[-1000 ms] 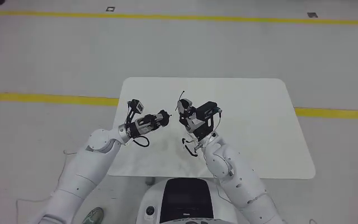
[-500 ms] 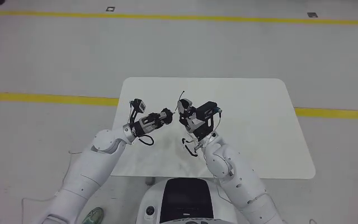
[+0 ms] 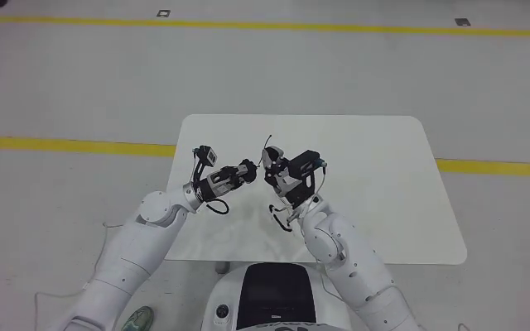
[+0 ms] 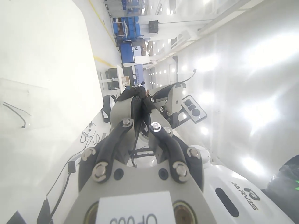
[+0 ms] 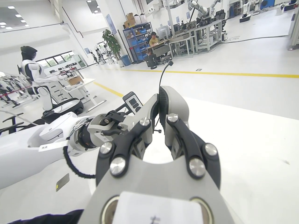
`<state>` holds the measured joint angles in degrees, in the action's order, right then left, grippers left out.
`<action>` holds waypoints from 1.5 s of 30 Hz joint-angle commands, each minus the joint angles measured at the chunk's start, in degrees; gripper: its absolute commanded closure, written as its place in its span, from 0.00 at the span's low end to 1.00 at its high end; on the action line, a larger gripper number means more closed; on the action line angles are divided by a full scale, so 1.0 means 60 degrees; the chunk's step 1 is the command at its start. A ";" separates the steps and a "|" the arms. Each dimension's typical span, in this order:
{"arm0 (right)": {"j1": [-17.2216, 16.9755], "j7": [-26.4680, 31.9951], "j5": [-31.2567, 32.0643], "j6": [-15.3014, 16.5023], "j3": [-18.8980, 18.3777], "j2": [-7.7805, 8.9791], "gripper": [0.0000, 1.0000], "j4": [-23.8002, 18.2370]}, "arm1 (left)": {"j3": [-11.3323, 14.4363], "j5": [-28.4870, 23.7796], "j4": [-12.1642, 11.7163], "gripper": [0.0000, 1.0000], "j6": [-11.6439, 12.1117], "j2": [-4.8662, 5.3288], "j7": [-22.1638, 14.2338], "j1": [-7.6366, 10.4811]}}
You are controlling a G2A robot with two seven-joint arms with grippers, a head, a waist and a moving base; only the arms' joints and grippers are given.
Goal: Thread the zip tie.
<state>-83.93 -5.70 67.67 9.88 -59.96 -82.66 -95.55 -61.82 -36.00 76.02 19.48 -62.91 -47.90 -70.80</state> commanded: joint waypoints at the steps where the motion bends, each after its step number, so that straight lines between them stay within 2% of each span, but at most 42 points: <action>1: 0.0038 -0.0040 0.0184 0.0006 0.0071 0.0003 1.00 0.0049 | 0.0000 0.0000 0.0000 1.00 0.0000 0.0000 0.0000 0.0000; 12: 0.0075 -0.0469 0.0782 -0.0198 0.0192 0.0032 1.00 0.0144 | 0.0000 0.0000 0.0000 1.00 0.0000 0.0000 0.0000 0.0000; 22: 0.0088 -0.0462 0.0899 -0.0140 0.0208 0.0048 1.00 0.0142 | 0.0000 0.0000 0.0000 1.00 0.0000 0.0000 0.0000 0.0000; 45: 0.0044 -0.0437 0.1549 -0.0446 0.0285 0.0124 1.00 0.0126 | 0.0000 0.0000 0.0000 1.00 0.0000 0.0000 0.0000 0.0000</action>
<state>-83.65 -8.31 76.93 7.27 -58.25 -81.93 -94.81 -61.83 -36.00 76.02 19.48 -62.91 -47.90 -70.80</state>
